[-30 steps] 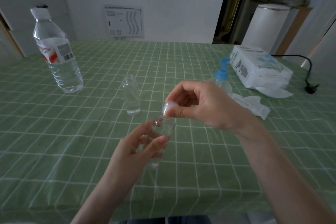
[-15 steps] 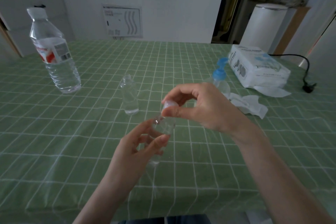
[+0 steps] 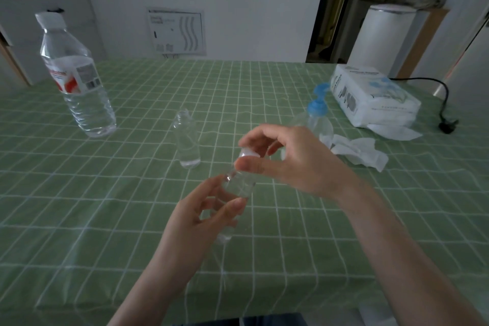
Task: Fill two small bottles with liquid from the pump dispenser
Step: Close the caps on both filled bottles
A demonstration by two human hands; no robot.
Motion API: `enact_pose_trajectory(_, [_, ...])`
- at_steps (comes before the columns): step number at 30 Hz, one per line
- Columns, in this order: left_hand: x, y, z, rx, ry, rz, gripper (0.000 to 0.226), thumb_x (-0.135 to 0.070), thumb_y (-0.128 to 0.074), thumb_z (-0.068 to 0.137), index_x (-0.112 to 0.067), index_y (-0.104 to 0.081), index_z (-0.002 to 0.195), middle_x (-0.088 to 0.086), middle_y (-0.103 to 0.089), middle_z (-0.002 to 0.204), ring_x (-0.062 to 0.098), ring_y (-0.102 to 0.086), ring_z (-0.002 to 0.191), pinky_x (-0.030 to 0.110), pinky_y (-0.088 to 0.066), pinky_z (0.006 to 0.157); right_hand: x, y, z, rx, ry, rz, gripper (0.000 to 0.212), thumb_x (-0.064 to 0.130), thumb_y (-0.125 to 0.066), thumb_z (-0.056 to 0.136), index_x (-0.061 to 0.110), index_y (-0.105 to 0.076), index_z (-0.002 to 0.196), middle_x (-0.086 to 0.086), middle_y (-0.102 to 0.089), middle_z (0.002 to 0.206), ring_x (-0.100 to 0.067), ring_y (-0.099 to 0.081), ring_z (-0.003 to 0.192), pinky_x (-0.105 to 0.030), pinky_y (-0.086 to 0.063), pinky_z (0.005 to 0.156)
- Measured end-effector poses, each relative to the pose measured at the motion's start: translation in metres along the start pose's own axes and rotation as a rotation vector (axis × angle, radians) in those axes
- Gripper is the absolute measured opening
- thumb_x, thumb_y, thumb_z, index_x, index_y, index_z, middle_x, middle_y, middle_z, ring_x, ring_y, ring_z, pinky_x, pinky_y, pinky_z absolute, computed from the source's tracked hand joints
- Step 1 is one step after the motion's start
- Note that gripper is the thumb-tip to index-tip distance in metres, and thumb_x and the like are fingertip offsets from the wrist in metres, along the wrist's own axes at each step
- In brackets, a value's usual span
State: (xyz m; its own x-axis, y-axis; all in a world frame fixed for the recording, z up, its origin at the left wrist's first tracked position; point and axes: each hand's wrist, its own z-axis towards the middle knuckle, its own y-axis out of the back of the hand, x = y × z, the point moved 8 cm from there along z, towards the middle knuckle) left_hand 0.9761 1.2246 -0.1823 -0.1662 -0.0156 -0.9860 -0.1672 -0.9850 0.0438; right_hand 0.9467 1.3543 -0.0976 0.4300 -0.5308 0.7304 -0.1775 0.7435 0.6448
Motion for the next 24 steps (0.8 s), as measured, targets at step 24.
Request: enact_pose_trajectory(24, [-0.0041, 0.0018, -0.0009, 0.006, -0.04, 0.061, 0.033, -0.049, -0.067, 0.062, -0.043, -0.066, 0.095, -0.001, -0.07, 0.087, 0.014, -0.067, 0.076, 0.044, -0.057, 0.071, 0.0038, -0.0074, -0.0056, 0.043, 0.046, 0.119, 0.025, 0.048, -0.068, 0.071, 0.031, -0.066, 0.09, 0.003, -0.057, 0.071, -0.029, -0.048, 0.063, -0.037, -0.043, 0.059])
